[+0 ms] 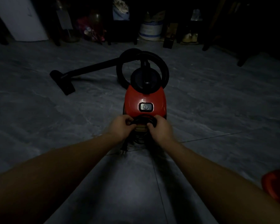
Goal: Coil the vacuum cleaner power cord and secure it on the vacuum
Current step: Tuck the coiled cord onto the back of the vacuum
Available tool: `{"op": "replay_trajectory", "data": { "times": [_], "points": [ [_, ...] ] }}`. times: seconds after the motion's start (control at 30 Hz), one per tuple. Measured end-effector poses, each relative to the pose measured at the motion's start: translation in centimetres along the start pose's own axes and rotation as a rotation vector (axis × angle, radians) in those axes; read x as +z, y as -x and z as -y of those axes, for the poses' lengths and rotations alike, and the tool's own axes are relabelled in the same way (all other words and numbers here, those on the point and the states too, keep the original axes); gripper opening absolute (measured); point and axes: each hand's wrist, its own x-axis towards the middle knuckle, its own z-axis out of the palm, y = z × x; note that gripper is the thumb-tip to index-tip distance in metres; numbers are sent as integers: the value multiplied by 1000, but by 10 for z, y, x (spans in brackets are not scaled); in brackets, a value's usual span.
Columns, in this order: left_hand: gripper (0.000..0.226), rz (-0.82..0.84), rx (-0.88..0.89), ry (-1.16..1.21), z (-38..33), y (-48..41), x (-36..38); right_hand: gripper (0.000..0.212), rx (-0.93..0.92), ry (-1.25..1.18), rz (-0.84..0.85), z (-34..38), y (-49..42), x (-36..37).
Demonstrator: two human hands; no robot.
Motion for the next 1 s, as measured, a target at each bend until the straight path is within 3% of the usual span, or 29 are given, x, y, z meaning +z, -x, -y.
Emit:
{"op": "replay_trajectory", "data": {
  "times": [0.23, 0.63, 0.87, 1.0],
  "points": [
    [22, -110, 142, -63, 0, 5, 3, 21, 97, -39, -33, -6, 0, -3],
    [22, -102, 204, -101, -9, 2, 9, 31, -161, 147, -124, -18, 9, -5],
    [15, -147, 206, -108, -2, -1, 8, 28, -129, 156, -150, -16, 3, -1],
    [14, -148, 299, -141, 3, 2, 9, 26, -103, 122, -107, -14, 0, -4]
  ]
}}
